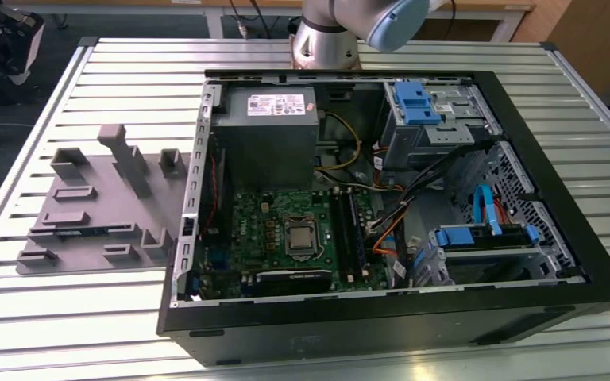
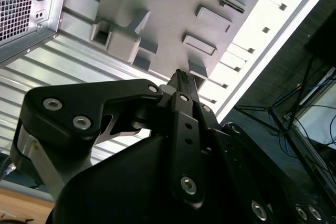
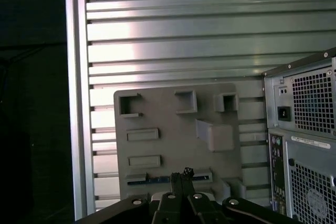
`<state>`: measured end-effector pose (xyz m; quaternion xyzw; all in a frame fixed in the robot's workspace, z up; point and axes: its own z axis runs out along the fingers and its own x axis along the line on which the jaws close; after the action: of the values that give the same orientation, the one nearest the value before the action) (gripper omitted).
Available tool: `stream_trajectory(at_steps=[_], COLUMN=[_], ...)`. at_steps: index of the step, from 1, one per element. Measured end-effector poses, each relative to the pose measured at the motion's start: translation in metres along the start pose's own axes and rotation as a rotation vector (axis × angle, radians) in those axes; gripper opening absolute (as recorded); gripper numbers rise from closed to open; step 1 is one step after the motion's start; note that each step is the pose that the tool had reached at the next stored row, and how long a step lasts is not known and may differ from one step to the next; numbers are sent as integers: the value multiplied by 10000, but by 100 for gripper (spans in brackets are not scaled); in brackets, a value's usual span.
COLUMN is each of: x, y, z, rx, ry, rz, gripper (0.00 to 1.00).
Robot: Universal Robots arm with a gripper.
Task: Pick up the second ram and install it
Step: 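Reach for the second ram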
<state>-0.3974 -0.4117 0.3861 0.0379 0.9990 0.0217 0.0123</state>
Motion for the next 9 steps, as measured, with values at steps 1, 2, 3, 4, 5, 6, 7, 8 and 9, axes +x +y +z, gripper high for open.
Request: stream_trajectory(at_steps=[1,2,3,4,5,6,7,8,9], x=[21,73,74,75,76,78,79,81,83], y=[-2,-6,-6,-6,-6,-6,-6,-6,-6], z=[0,-2,-2,-2,-2,-2,-2,-2,-2], rx=[-1,0,0,-1,0,0,0,0,0], ry=[0,0,0,0,0,0,0,0,0], rz=[0,1,1,0,0,0,0,0,1], gripper=[11,11,11,11,11,11,11,11,11])
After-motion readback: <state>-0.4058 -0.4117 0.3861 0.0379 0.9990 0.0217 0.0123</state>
